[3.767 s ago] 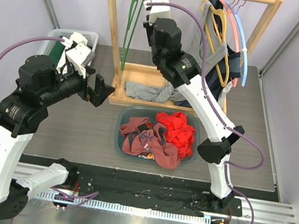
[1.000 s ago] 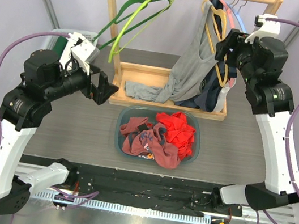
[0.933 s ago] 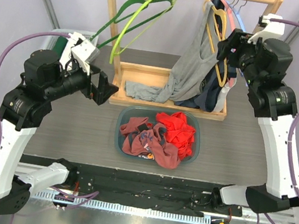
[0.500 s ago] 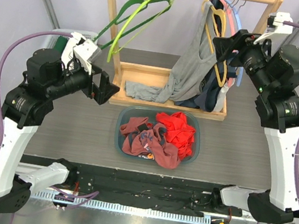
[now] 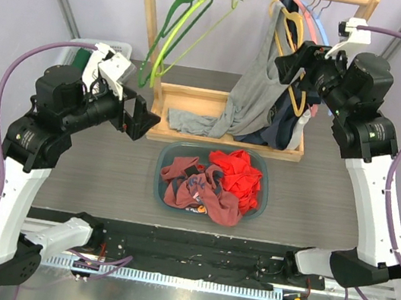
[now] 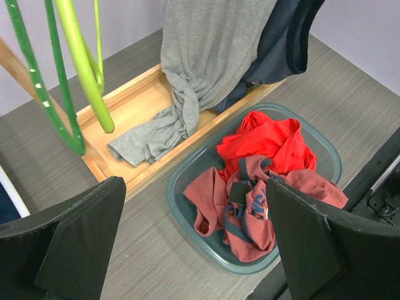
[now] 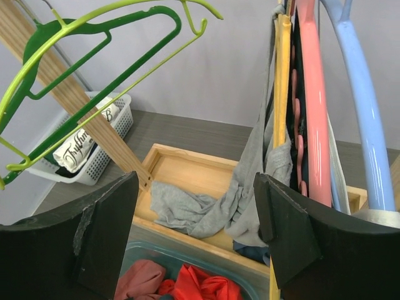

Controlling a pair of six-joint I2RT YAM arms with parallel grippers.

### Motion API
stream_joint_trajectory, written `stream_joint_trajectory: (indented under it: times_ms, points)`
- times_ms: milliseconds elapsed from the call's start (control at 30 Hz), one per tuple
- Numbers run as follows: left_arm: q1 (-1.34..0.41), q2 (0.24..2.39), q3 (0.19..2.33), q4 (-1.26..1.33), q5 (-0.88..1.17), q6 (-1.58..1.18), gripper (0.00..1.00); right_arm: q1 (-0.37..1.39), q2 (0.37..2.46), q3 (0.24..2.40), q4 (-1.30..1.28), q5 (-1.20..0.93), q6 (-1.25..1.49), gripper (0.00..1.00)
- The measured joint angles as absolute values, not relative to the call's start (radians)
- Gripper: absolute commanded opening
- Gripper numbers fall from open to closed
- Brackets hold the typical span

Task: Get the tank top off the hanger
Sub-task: Pick up the hanger from the clothesline.

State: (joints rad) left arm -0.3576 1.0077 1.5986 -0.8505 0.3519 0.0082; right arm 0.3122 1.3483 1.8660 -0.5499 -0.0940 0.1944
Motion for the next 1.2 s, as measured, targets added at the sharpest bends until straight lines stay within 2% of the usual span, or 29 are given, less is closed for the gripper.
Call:
stream_joint_trajectory:
  times_ms: [567,733,767,833,867,933,967,1200]
  points:
    - [-0.358,0.997,1.598,-0.850,0.360,0.008,1.00,0.312,1.375,1.797,-0.577,0.042,0.162,0.84]
    - [-0.358,0.993,1.596,-0.850,0.363,0.008,1.00,0.312,1.398,1.789,-0.577,0.051,0.154,0.78]
    - [-0.358,0.993,1.596,-0.850,0.364,0.008,1.00,0.312,1.402,1.789,-0.576,0.051,0.153,0.75]
    - [-0.358,0.993,1.596,-0.850,0.365,0.008,1.00,0.312,1.413,1.789,-0.574,0.046,0.153,0.64]
    - [-0.358,0.993,1.595,-0.850,0.366,0.008,1.00,0.312,1.417,1.789,-0.572,0.043,0.150,0.54]
    - [-0.358,0.992,1.593,-0.850,0.367,0.008,1.00,0.312,1.428,1.790,-0.567,0.035,0.152,0.44]
    - [-0.358,0.992,1.592,-0.850,0.367,0.008,1.00,0.312,1.435,1.790,-0.565,0.032,0.153,0.34]
    - [-0.358,0.992,1.586,-0.850,0.368,0.008,1.00,0.312,1.465,1.790,-0.543,-0.004,0.157,0.03]
